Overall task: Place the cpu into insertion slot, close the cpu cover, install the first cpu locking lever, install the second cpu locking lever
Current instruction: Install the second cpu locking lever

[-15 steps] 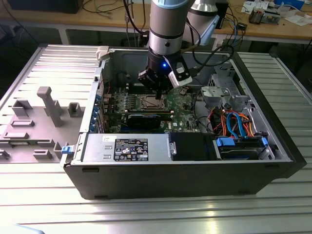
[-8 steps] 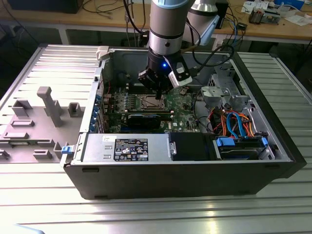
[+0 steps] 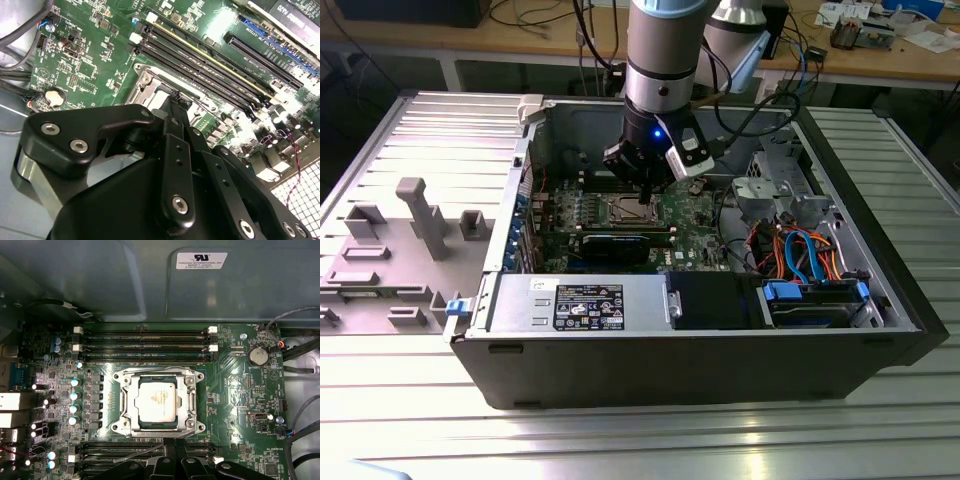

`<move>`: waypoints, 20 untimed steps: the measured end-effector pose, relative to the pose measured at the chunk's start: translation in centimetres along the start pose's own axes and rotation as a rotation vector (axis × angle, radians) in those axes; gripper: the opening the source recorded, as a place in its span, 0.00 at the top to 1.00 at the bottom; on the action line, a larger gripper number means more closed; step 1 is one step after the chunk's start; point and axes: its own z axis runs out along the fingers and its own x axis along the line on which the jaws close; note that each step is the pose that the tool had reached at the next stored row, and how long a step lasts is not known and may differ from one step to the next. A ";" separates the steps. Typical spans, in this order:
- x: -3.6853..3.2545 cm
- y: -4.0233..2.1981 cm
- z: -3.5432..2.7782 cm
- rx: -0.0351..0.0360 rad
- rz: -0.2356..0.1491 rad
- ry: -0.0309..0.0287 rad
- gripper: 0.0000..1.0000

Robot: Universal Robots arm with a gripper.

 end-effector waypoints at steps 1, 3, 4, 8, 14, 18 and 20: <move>-0.01 -0.03 0.00 -0.0007 0.000 0.0006 0.89; 0.00 -0.05 0.07 -0.0008 0.000 0.0035 0.89; 0.00 -0.06 0.13 -0.0008 0.001 0.0069 0.89; 0.03 -0.43 0.15 -0.0004 0.002 0.0213 0.89; 0.68 -0.77 0.67 0.0025 0.003 0.0320 0.89; 1.23 -0.96 1.24 0.0002 -0.009 0.0388 0.89; 1.26 -1.09 1.27 -0.0037 -0.009 0.0406 0.89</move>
